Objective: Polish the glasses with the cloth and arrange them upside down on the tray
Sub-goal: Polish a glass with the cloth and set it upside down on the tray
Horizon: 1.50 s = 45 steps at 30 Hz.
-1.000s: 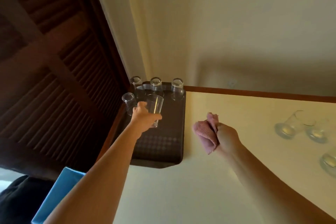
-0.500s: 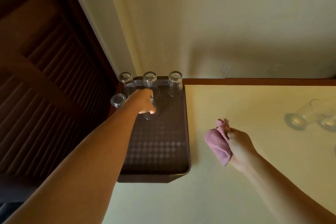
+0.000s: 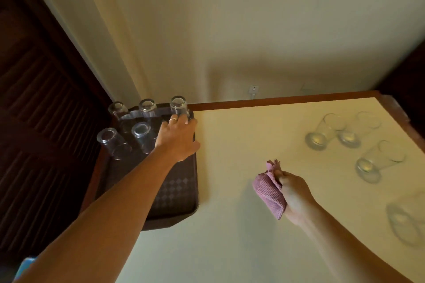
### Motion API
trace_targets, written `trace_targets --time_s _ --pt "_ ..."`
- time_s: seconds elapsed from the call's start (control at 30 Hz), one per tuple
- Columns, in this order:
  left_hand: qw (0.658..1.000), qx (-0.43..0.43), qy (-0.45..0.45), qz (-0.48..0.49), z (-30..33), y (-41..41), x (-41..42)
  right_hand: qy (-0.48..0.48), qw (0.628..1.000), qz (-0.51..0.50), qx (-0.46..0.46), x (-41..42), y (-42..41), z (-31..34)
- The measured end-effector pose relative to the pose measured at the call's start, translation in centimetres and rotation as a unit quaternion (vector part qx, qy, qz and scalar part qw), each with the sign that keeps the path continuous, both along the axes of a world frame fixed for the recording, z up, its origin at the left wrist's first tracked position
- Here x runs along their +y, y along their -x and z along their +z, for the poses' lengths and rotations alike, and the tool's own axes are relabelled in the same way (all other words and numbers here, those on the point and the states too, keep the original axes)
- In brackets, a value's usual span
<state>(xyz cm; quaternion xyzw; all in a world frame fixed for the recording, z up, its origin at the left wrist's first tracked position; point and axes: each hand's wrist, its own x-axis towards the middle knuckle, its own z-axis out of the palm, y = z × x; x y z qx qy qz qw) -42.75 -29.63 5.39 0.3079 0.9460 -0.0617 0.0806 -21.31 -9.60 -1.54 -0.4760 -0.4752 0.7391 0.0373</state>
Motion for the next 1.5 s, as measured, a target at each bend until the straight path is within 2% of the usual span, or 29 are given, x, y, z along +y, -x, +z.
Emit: trace_targets --time_s 0.07,0.17,0.47,0.63,0.83,0.87,0.9,1.0,1.07,1.13,1.17,1.2,1.3,1.33,1.47,1.5 --pt "0.995 -0.074 -0.058 -0.041 0.0 -4.5 3.8 0.003 1.000 -0.017 0.005 1.6 -2.7 0.4" --pt "0.968 -0.205 -0.132 -0.058 -0.8 -11.8 9.4 -0.004 0.999 -0.039 -0.005 4.5 -7.4 0.7" --pt "0.877 -0.391 -0.279 -0.029 -7.4 -32.5 28.4 0.004 0.995 -0.082 -0.060 16.2 -27.4 -0.9" --pt "0.817 -0.431 -0.377 0.071 -10.4 -38.0 34.7 -0.019 0.992 -0.099 -0.078 20.1 -33.5 -1.0" --pt "0.803 -0.397 -0.436 0.084 -11.9 -39.1 38.4 -0.094 0.982 -0.157 -0.041 23.4 -34.5 0.0" --pt "0.786 -0.407 -0.452 0.112 -11.8 -39.1 38.3 -0.129 0.978 -0.159 -0.026 23.9 -34.1 0.3" --pt "0.754 -0.433 -0.470 0.150 -11.4 -39.2 38.1 -0.179 0.972 -0.152 -0.006 24.2 -33.7 1.0" --pt "0.612 -0.549 -0.498 0.276 -8.9 -39.5 36.8 -0.342 0.932 -0.081 0.092 23.1 -31.8 4.1" --pt "0.546 -0.616 -0.507 0.256 -5.9 -38.7 35.4 -0.424 0.896 0.027 0.129 20.9 -29.5 5.6" --pt "0.505 -0.617 -0.574 0.186 -3.0 -37.6 33.6 -0.506 0.843 0.121 0.137 18.0 -26.9 6.3" --pt "0.500 -0.597 -0.604 0.171 -1.1 -36.9 32.3 -0.521 0.829 0.126 0.158 17.0 -25.1 7.4" --pt "0.509 -0.574 -0.621 0.162 0.2 -36.5 31.3 -0.508 0.836 0.111 0.176 16.5 -23.7 8.5" --pt "0.560 -0.505 -0.639 0.151 4.5 -34.9 28.2 -0.438 0.869 0.097 0.210 15.5 -19.7 12.5" --pt "0.564 -0.484 -0.650 0.160 5.5 -33.7 26.6 -0.438 0.861 0.118 0.232 14.2 -18.7 13.6" --pt "0.523 -0.416 -0.714 0.208 9.0 -30.5 21.9 -0.470 0.787 0.231 0.327 8.8 -18.7 13.7" --pt "0.523 -0.403 -0.719 0.215 9.9 -30.4 20.9 -0.458 0.782 0.233 0.353 8.2 -18.3 14.3"
